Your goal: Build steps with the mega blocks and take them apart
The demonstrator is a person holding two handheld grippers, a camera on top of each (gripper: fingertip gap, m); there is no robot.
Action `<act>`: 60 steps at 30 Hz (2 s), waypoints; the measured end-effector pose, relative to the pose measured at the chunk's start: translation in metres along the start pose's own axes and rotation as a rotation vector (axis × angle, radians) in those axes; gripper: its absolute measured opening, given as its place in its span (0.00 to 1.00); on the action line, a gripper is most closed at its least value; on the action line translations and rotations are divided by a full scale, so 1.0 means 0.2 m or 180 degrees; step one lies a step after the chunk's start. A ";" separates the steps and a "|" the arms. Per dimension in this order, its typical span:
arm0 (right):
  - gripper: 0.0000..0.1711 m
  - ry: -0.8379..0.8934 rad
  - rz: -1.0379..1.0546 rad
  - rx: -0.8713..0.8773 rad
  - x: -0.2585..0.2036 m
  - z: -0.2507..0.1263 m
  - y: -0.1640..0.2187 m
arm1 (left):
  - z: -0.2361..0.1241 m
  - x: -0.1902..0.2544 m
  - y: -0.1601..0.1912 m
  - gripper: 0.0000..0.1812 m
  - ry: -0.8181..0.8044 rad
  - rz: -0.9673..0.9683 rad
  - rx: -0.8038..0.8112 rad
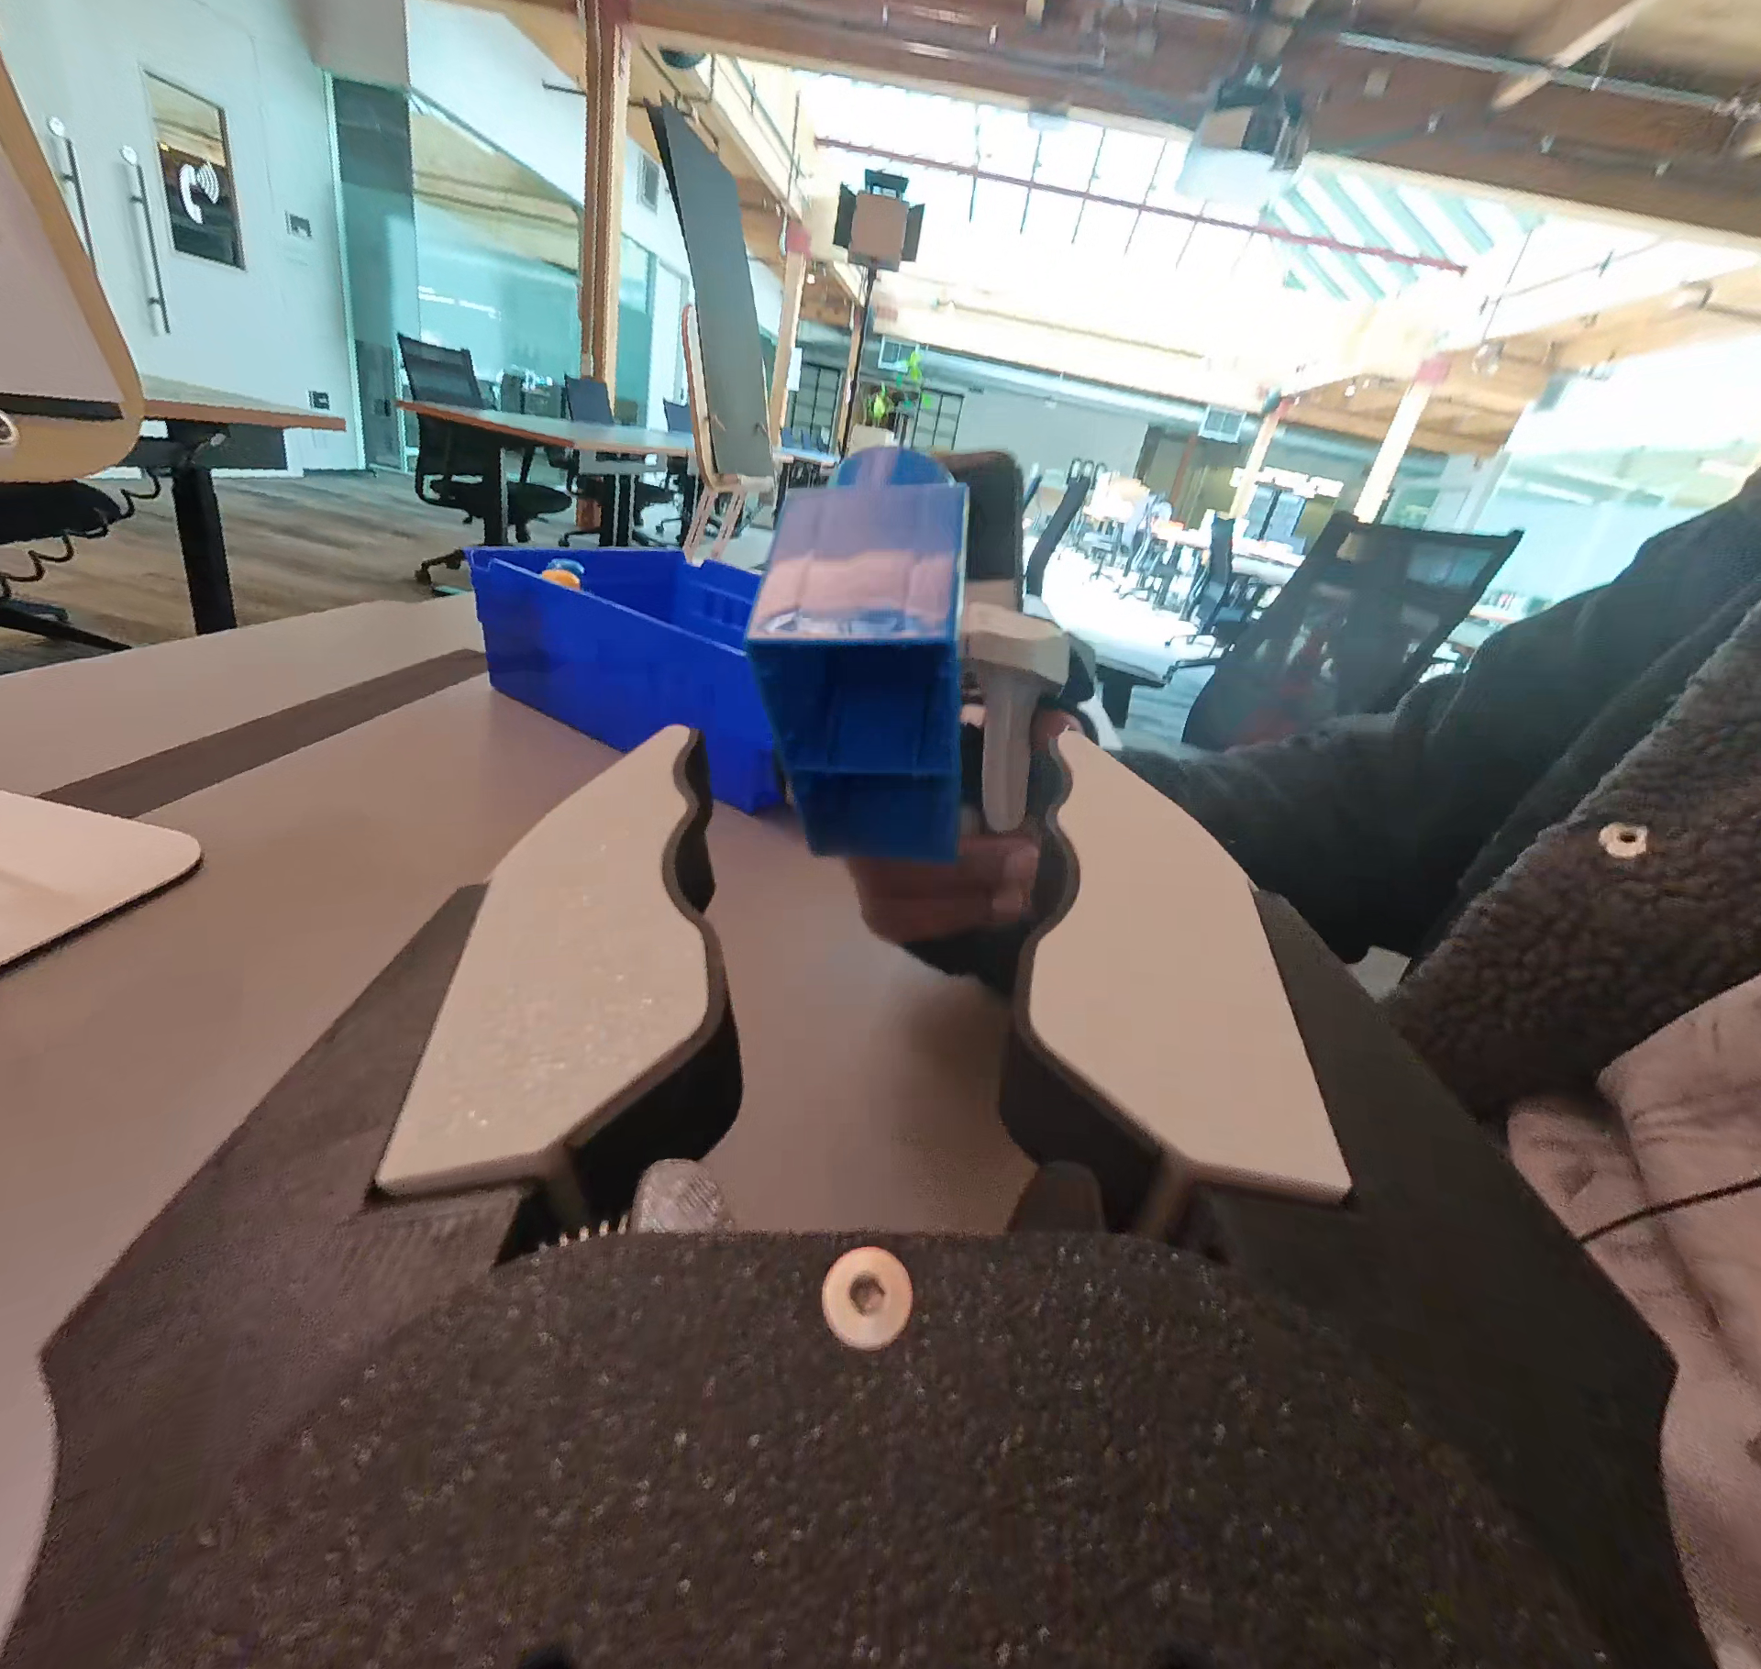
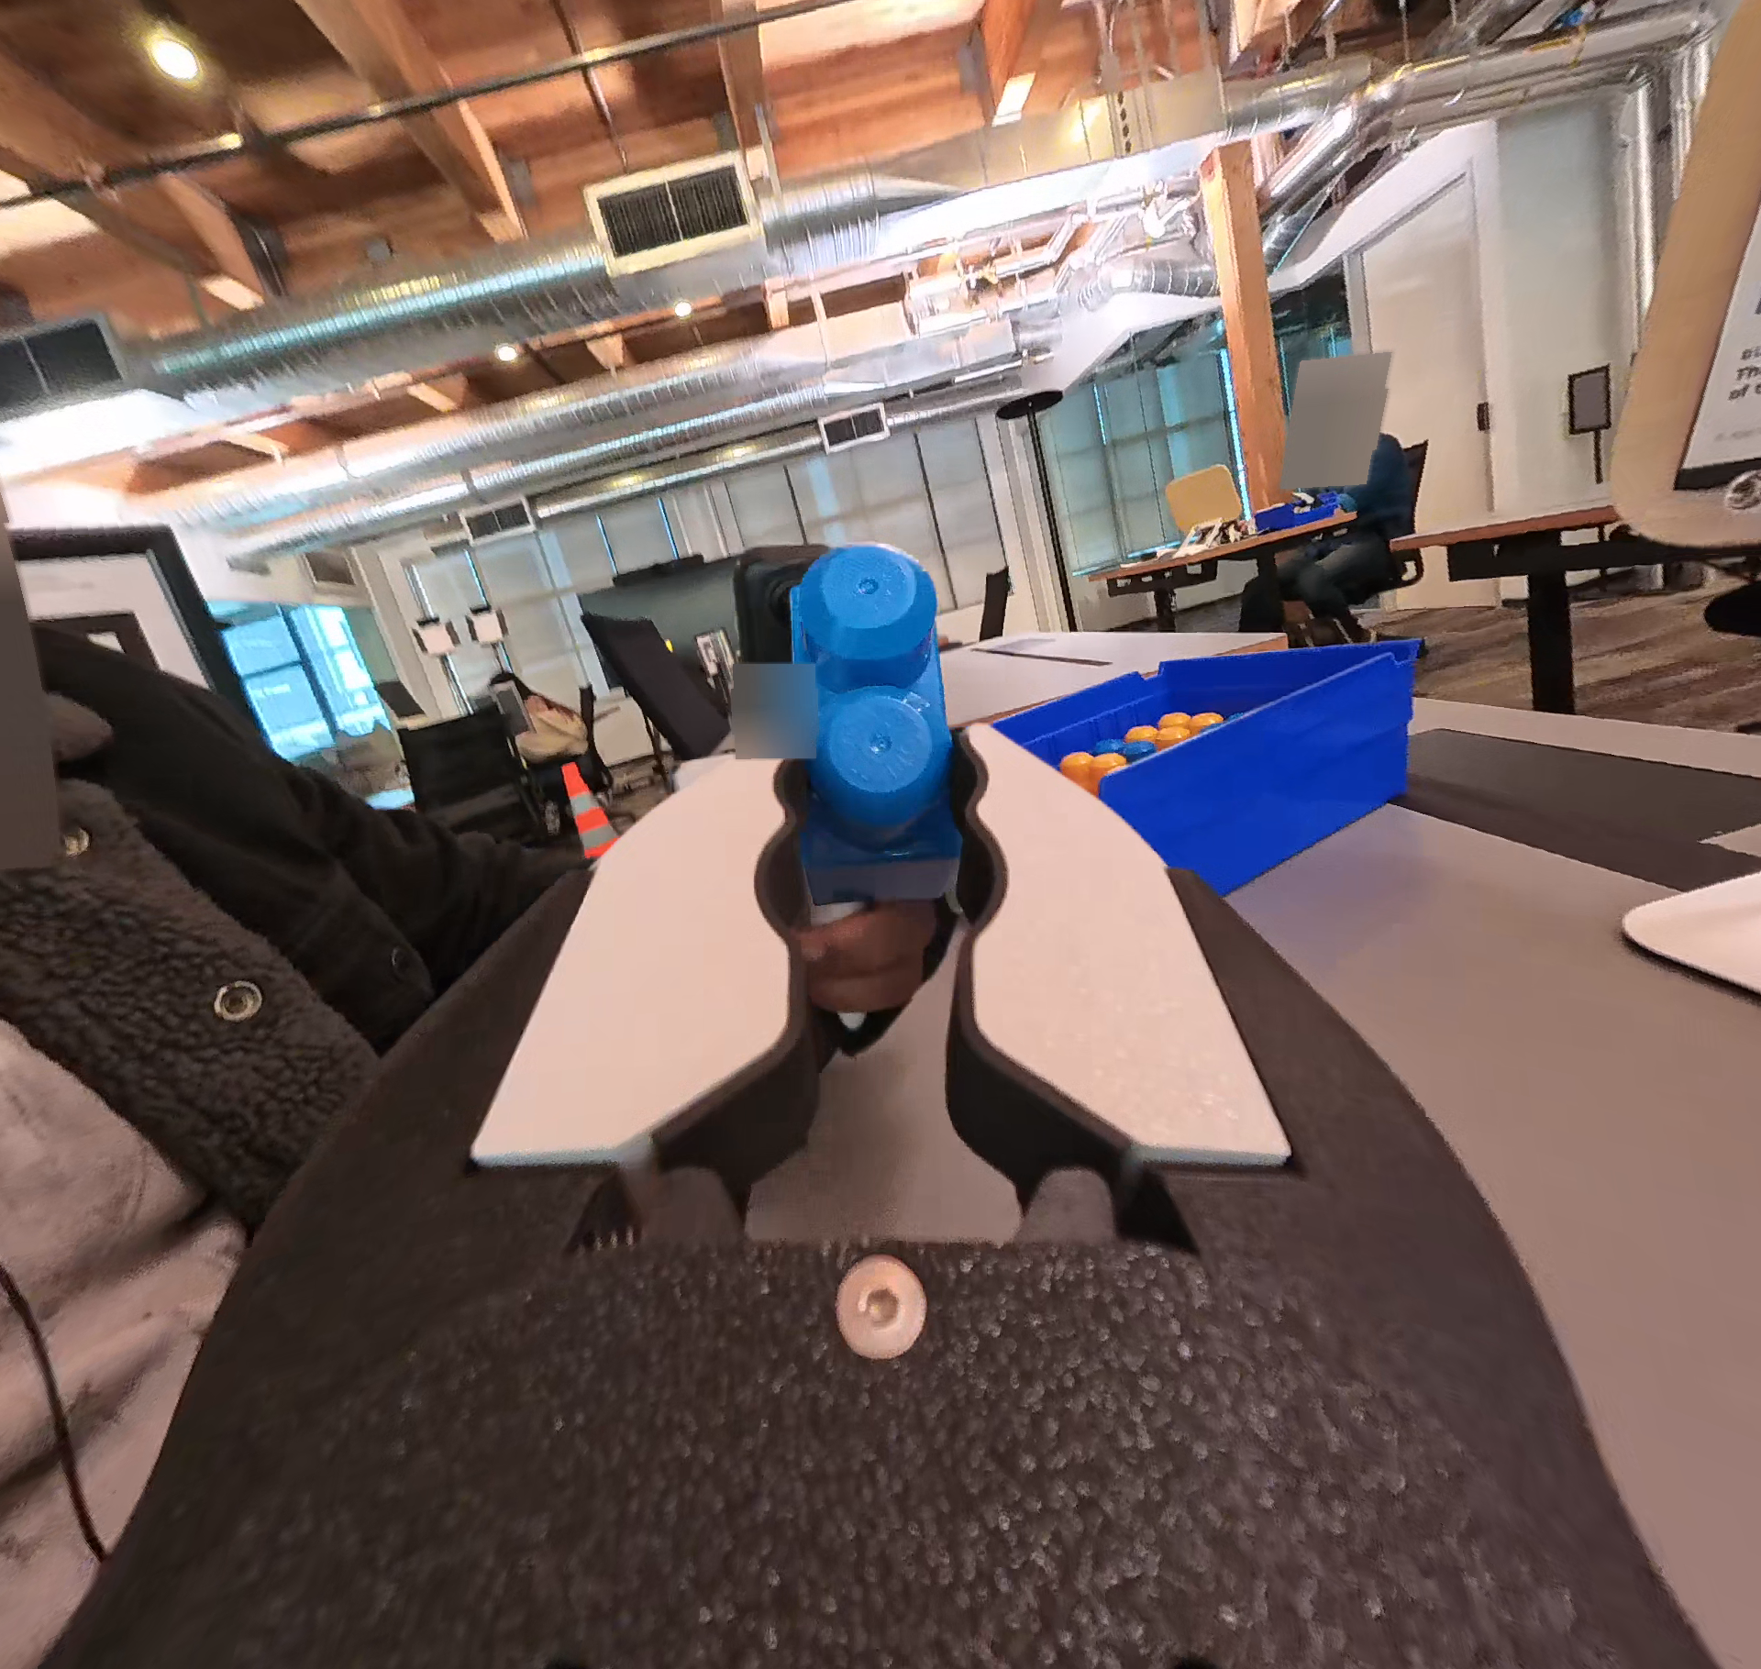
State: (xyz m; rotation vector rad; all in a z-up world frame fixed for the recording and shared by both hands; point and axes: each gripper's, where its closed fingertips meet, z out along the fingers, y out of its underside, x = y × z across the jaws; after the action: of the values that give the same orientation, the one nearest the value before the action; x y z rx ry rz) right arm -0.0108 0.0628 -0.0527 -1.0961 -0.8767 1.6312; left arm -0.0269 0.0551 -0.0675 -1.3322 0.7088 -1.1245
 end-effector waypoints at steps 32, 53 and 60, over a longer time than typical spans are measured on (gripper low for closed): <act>0.30 0.0650 -0.1468 -0.2972 0.39 -0.20 0.58 | -0.06 -0.17 0.10 0.21 -0.0589 0.0557 -0.0793; 0.23 -0.0787 -0.2184 -0.5298 0.44 -0.13 0.62 | -0.26 -0.41 0.13 0.21 -0.1209 0.0849 -0.1147; 0.17 -0.0862 -0.2027 -0.5365 0.43 -0.13 0.63 | -0.26 -0.42 0.14 0.21 -0.1203 0.0844 -0.1158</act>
State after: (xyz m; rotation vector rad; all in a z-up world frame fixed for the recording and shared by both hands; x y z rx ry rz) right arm -0.0382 0.1086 -0.1974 -1.3099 -2.6131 0.2015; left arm -0.0979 0.1083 -0.1185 -1.6432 0.8013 -0.5234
